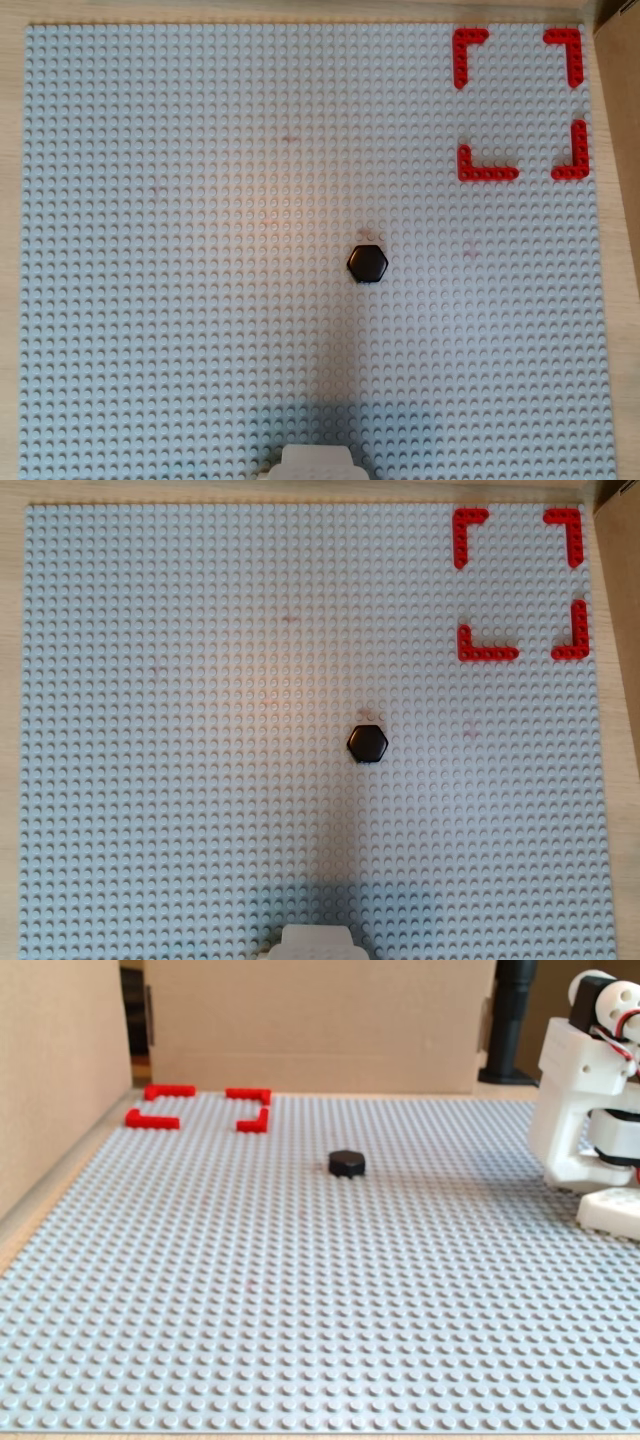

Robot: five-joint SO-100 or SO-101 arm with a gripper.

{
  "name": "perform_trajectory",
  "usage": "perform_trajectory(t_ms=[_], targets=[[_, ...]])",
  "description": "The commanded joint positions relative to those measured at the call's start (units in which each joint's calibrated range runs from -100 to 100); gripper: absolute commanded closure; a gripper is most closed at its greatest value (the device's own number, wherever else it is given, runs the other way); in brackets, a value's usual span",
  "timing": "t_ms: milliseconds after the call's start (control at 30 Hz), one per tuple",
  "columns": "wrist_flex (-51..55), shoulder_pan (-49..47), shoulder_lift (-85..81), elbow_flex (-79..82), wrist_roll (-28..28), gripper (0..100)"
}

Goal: Grab the Lego and store it in red box

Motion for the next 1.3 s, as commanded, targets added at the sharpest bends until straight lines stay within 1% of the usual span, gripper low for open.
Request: perform_trajectory(t_ms=[0, 133, 267, 400, 567, 733, 833, 1000, 1133, 1267], targets=[[0.32, -0.46, 16.72, -6.35, 0.23, 98], [4.44, -5.67, 30.36, -15.44, 0.49, 98], [6.46, -9.69, 38.41, -18.71, 2.00, 96], [6.55, -10.43, 42.65, -15.71, 4.40, 92], [5.49, -10.36, 47.14, -5.44, 6.95, 91], [-1.35, -7.08, 47.40, 3.11, 8.30, 91], [-7.67, -2.92, 48.08, 10.29, 10.39, 89], [-19.51, 4.23, 48.16, 24.20, 12.26, 87], [-24.60, 6.39, 48.16, 30.93, 12.37, 86], [-27.67, 6.09, 48.16, 35.38, 12.26, 86]])
